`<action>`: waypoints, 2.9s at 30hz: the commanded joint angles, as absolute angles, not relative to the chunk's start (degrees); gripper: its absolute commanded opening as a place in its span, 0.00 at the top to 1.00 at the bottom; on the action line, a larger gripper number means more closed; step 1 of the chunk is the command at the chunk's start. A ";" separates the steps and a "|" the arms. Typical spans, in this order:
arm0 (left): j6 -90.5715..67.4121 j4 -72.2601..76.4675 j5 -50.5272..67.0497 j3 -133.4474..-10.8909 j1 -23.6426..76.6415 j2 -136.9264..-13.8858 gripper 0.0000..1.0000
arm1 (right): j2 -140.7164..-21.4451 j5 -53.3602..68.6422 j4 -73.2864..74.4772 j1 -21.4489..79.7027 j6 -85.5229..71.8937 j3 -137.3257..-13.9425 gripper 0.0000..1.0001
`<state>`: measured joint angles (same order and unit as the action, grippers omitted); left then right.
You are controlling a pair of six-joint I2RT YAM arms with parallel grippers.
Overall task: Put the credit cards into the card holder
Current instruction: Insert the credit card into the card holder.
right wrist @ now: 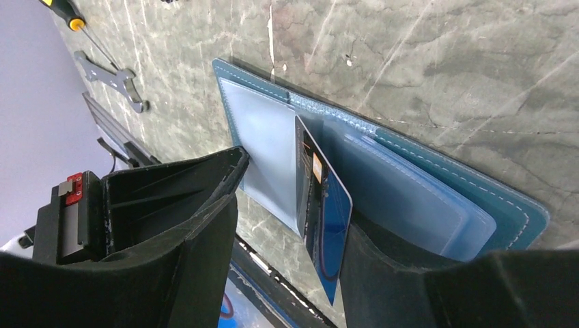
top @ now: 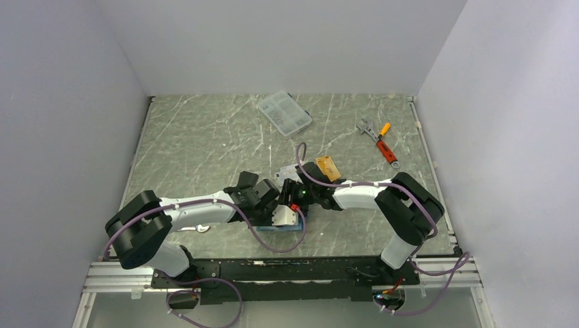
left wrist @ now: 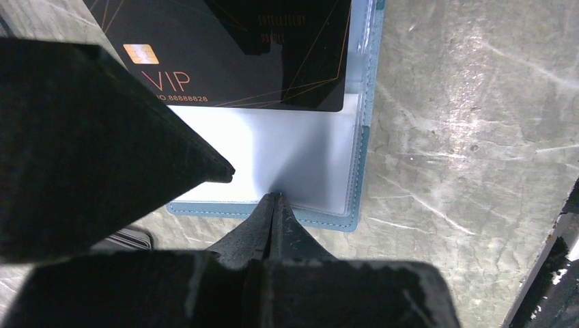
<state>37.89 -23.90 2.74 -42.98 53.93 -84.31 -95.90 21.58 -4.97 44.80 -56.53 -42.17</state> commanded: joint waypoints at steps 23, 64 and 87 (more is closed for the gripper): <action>38.04 -25.59 1.85 -41.66 53.48 -85.61 1.00 | -91.27 15.05 9.93 45.70 -53.68 -39.18 0.74; 39.09 -28.06 1.86 -42.03 53.44 -84.65 1.00 | -97.44 13.18 1.50 45.98 -57.86 -39.75 0.99; 45.48 -20.62 -4.18 -36.66 52.59 -75.44 1.00 | -96.03 16.18 -3.42 44.10 -58.18 -35.67 0.99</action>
<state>43.90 -23.14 -2.81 -36.27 53.25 -76.31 -95.46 22.11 -7.53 44.53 -59.20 -38.24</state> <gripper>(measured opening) 0.009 0.064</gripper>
